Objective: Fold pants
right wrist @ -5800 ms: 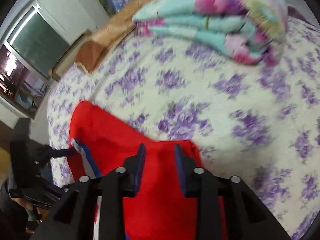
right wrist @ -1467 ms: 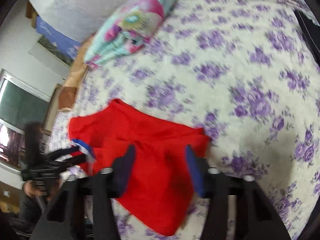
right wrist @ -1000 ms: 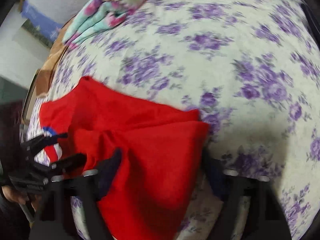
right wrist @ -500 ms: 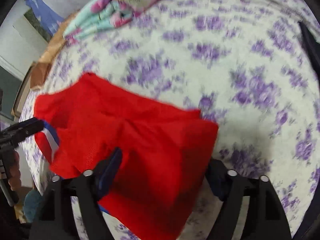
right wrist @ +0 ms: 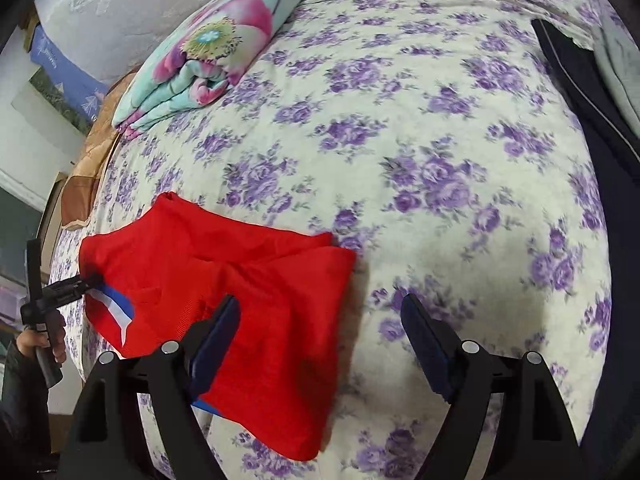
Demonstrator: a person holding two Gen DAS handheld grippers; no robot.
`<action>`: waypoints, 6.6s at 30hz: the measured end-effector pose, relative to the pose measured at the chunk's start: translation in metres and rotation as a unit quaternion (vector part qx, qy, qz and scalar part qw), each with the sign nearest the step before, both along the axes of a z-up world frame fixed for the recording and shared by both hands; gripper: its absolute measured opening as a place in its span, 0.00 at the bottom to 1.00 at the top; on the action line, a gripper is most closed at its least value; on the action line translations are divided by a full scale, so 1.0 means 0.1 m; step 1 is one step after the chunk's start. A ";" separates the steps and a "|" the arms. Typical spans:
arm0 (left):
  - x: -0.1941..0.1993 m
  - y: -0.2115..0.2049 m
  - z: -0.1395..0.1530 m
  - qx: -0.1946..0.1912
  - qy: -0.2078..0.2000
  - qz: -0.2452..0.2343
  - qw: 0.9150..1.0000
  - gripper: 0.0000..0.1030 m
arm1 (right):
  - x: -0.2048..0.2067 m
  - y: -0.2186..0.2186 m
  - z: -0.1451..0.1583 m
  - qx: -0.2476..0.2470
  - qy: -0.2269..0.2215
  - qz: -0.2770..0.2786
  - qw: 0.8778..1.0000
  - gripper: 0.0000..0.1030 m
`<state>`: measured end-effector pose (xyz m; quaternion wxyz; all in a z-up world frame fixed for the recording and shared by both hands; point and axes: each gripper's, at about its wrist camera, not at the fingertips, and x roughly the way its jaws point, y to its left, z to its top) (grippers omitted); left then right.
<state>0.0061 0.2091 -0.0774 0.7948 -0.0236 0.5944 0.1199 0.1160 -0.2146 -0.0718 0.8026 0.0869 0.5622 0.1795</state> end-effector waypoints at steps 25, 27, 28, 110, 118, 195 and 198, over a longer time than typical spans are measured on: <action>0.16 -1.82 0.74 -0.217 -0.077 -0.204 0.952 0.88 | -0.01 0.10 0.14 0.054 0.003 0.001 0.999 0.82; 0.22 -1.93 0.54 -0.232 -0.045 -0.185 0.954 0.88 | -0.04 0.11 0.14 0.058 0.006 0.006 0.998 0.82; 0.23 -1.96 0.48 -0.233 -0.034 -0.170 0.957 0.88 | -0.05 0.10 0.14 0.062 0.009 0.007 0.998 0.83; 0.94 -1.45 -0.17 -0.081 0.018 0.019 0.996 0.95 | 0.12 0.07 -0.19 0.109 0.074 0.014 0.991 0.08; 0.65 -1.80 0.10 -0.164 -0.005 -0.043 0.986 0.94 | -0.25 0.45 0.32 0.119 0.012 0.104 0.987 0.74; 1.23 -2.68 1.31 -0.187 -0.130 -0.177 0.957 0.34 | 0.74 -0.16 1.15 0.155 -0.103 0.133 0.974 0.35; 1.69 -2.82 1.50 -0.157 -0.168 -0.189 0.955 0.34 | 1.15 -0.22 1.38 0.151 -0.153 0.134 0.967 0.35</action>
